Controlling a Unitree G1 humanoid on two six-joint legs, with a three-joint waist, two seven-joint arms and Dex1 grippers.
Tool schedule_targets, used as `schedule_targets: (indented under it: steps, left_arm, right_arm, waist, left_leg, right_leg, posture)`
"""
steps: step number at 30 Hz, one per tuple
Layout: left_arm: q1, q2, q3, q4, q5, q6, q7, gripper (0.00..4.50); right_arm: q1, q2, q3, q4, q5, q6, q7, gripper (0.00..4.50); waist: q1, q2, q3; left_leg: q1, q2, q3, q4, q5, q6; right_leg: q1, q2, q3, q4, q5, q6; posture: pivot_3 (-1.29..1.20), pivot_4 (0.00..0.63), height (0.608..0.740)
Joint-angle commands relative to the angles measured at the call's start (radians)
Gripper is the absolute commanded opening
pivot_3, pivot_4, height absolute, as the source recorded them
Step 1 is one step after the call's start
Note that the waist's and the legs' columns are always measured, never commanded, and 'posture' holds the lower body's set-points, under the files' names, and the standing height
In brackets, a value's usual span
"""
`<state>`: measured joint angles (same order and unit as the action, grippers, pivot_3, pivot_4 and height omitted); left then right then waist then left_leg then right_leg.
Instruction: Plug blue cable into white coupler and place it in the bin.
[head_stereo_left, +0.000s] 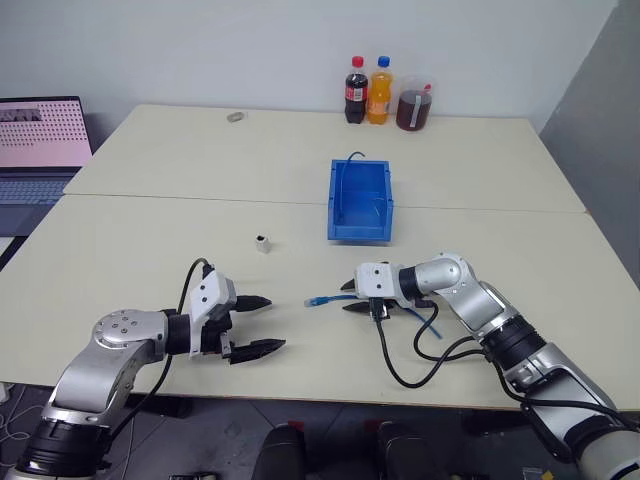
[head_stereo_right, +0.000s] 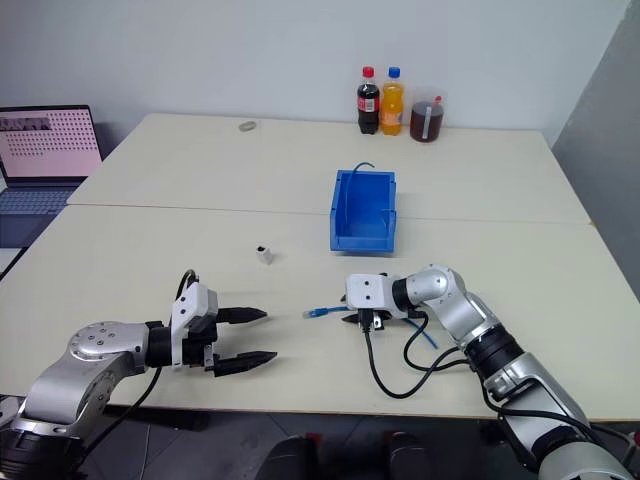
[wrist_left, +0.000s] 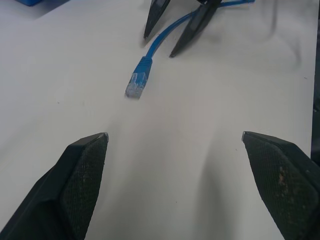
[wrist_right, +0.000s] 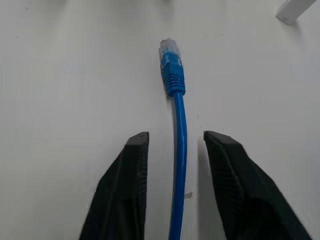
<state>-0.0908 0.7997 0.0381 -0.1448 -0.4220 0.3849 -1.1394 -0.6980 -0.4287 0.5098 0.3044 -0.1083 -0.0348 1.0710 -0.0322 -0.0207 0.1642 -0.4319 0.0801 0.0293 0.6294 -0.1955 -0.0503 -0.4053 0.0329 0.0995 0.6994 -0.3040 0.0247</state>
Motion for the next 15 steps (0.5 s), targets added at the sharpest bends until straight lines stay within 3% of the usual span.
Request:
schedule_targets:
  steps: [1, 6, 15]
  left_arm:
    - [-0.037, 0.004, -0.003, 0.040, 0.028, -0.045, -0.006, 4.50]
    - [-0.129, -0.033, -0.070, 0.154, 0.113, -0.156, -0.014, 4.50]
    - [-0.279, -0.162, -0.180, 0.393, 0.228, -0.295, -0.010, 4.50]
  right_arm:
    - [0.001, -0.025, -0.022, -0.068, 0.004, 0.004, 0.036, 2.98]
    - [0.087, -0.088, -0.107, -0.344, 0.168, 0.267, 0.115, 4.21]
    - [0.243, -0.156, -0.191, -0.643, 0.249, 0.521, 0.024, 4.21]
  waist:
    - [0.000, 0.000, 0.000]
    - [0.007, 0.000, 0.000]
    - [-0.001, -0.001, 0.000]
  left_leg:
    - [0.000, 0.000, 0.000, 0.000, 0.000, 0.000]
    - [0.000, 0.000, 0.000, 0.000, 0.000, 0.000]
    - [0.000, 0.000, -0.001, 0.000, 0.000, 0.000]
  right_leg:
    - [0.000, 0.000, 0.000, 0.000, 0.000, 0.000]
    - [0.000, 0.000, 0.000, 0.000, 0.000, 0.000]
    - [0.000, 0.001, 0.000, 0.001, 0.000, 0.000]
  posture:
    - [0.00, 0.150, 0.740]
    - [0.00, 0.150, 0.740]
    - [0.00, 0.150, 0.740]
